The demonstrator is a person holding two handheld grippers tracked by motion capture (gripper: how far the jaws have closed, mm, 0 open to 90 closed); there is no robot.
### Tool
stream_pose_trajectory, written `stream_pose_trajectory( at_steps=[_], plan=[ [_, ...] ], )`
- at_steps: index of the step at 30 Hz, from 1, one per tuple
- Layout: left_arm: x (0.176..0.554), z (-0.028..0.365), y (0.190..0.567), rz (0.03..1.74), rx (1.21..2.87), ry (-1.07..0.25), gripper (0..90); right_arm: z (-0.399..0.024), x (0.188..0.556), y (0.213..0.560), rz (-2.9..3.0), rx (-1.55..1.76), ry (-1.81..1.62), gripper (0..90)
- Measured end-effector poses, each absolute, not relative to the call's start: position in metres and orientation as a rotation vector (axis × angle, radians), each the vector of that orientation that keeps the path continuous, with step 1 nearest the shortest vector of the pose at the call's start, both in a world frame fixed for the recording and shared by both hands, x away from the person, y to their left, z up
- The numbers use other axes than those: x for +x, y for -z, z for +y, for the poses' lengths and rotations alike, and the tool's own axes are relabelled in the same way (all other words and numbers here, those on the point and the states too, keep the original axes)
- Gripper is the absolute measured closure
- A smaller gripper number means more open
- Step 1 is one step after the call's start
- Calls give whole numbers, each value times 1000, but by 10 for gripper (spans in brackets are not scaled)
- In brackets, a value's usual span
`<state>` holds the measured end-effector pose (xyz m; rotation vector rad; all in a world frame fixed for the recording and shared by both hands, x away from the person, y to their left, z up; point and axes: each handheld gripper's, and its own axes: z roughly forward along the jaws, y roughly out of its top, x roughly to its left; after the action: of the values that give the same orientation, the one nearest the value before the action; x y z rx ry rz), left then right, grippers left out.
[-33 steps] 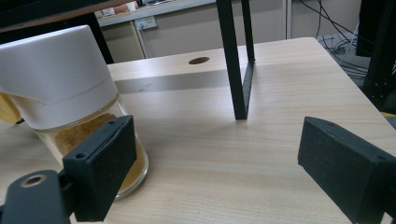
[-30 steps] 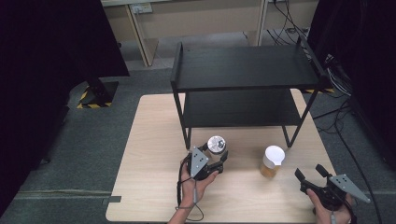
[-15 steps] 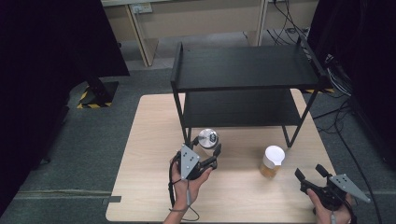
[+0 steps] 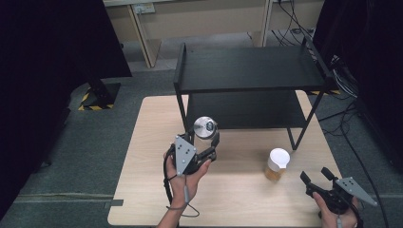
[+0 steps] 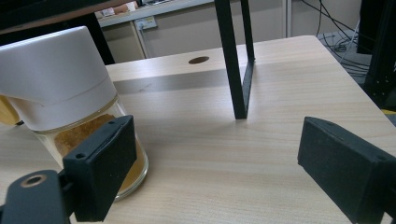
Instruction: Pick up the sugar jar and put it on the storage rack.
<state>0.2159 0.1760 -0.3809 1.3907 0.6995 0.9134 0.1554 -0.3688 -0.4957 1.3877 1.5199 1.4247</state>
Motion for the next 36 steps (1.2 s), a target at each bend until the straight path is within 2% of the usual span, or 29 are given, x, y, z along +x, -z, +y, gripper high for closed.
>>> stream_pose_trajectory(
  at_steps=[19, 36],
  plan=[
    [223, 176, 343, 704, 1360, -995, 310, -369, 156, 495, 1522, 1389, -1423, 120],
    [228, 171, 308, 707, 1346, -1018, 310, -369, 156, 495, 1522, 1390, -1426, 120]
  ],
)
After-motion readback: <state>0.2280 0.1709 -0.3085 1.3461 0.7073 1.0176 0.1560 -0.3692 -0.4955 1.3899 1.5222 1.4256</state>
